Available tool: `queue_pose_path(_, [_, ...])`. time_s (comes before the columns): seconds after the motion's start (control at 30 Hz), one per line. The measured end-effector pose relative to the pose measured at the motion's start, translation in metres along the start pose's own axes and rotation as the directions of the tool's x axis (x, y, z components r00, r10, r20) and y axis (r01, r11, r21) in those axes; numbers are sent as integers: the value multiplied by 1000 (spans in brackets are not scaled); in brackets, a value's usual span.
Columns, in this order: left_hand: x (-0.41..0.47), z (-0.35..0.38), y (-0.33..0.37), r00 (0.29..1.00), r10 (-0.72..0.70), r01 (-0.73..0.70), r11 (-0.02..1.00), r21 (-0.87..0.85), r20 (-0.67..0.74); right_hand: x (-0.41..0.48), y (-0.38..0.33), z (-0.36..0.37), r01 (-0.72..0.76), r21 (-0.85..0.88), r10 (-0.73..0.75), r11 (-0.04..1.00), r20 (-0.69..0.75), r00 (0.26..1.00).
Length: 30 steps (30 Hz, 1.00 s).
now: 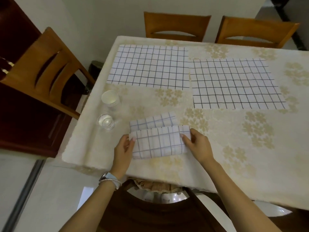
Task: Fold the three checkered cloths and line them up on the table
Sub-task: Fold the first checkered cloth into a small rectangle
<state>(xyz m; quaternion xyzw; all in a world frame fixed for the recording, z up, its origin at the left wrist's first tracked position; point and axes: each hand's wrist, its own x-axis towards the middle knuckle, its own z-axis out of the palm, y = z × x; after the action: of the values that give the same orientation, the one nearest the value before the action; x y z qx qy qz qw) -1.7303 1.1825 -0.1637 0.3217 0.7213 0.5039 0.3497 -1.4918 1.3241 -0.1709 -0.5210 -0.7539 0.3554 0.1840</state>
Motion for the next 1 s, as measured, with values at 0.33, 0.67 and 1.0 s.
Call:
queue_pose_path(0.33, [49,3,-38,948,-297,297,955,-18,-113,71,-9,28,-150,1,150,989,-2,989])
queue_pose_path(0.67, [69,10,-48,923,-268,327,924,198,-275,103,4,49,-259,-46,260,965,18,966])
queue_pose_path(1.0, [77,17,-48,918,-218,350,840,415,-333,100,8,54,-273,-13,273,962,-28,962])
